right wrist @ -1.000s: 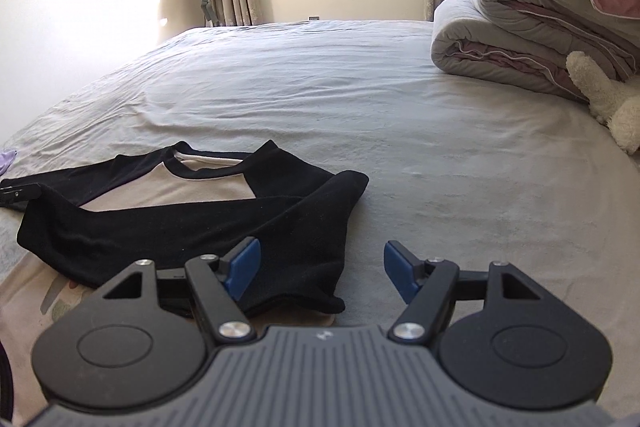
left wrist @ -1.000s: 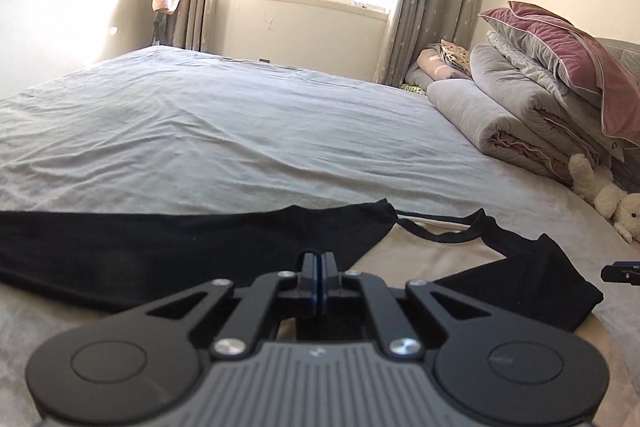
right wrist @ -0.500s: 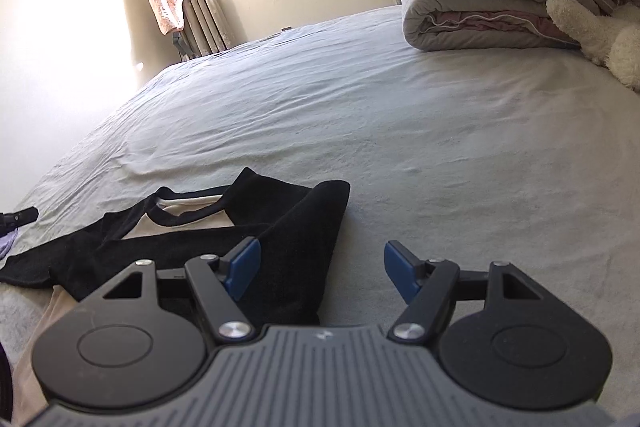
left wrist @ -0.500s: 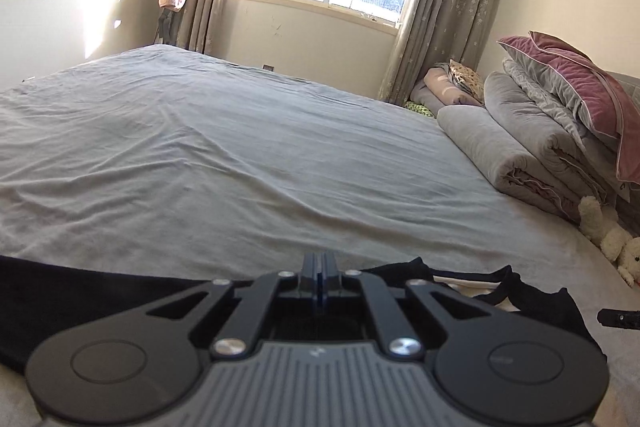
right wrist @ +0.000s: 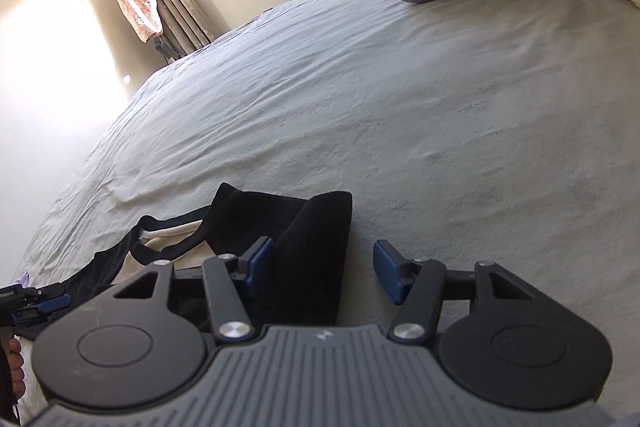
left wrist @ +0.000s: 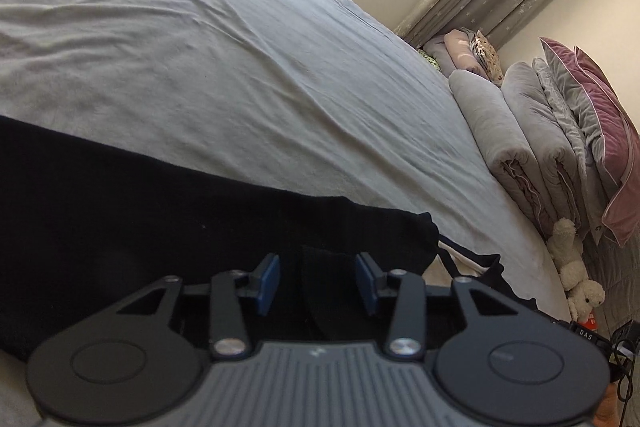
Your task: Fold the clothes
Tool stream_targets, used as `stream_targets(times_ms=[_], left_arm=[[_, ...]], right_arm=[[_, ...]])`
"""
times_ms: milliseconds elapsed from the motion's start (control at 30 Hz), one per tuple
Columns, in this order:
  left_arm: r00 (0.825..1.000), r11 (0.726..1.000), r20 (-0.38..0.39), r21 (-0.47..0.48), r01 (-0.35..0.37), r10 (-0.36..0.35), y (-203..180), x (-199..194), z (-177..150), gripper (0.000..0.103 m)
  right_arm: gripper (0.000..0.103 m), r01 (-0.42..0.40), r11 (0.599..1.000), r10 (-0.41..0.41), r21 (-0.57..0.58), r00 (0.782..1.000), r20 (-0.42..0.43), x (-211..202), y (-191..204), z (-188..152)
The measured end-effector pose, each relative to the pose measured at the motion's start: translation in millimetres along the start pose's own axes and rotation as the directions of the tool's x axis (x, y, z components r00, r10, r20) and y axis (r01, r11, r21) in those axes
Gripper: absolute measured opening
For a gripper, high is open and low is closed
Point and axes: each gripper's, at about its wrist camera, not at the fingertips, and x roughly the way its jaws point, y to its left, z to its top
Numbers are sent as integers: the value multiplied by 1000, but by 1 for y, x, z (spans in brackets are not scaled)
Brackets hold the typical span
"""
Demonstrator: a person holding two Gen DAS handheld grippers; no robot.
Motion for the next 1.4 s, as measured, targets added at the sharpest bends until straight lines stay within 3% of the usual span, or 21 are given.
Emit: stream_targets(times_ms=[100,167,267,400,500,700,767,833,900,1033,1300,1367,1400], left_arm=[[1000,999,-3,-24,20,-20,1,8,-2,26],[1000,1000,12,-15,19,-19,-3,9,-4,2],[992,999,122,37,11,-15,-12,-5,-8,2],[968,996,246,82,28,-48,-24,-29,-4,2],[959,993,282,114,-36,3,-27,-30,2,2],[966,981,225,117,-157,128,-14,-13,0,3],[967,979,213,120,-167,139,-10,-8,-4,3],[964,979,227,117,-166,136,-9,-8,-6,3],[955,980,269,113,-162,126,-10,-14,-8,3],[935,980,336,115,-162,115,-14,-22,-13,3],[962,970,212,134,-202,171,-3,7,-10,6],[972,981,181,99,-167,148,0,-1,-6,18],[977,985,165,83,-151,136,2,-6,-5,33]], right_arm=[[52,-12,999,12,51,1000,11,2,-7,2],[52,-25,995,23,95,999,24,2,-12,4],[50,-20,993,16,117,999,34,3,-15,5],[50,-12,995,9,102,999,35,2,-14,5],[50,-10,995,6,98,999,40,2,-14,5],[47,8,997,-12,82,999,48,5,-10,5],[36,17,998,-20,67,999,44,8,-7,5],[16,27,999,-29,36,999,38,11,-1,5],[10,30,1000,-30,-3,998,63,10,4,3],[9,10,999,-4,-36,987,158,0,8,0],[9,124,989,-116,-82,989,94,19,10,-4],[20,141,986,-133,-94,988,82,16,14,-3],[26,147,984,-140,-98,987,75,13,16,-2]])
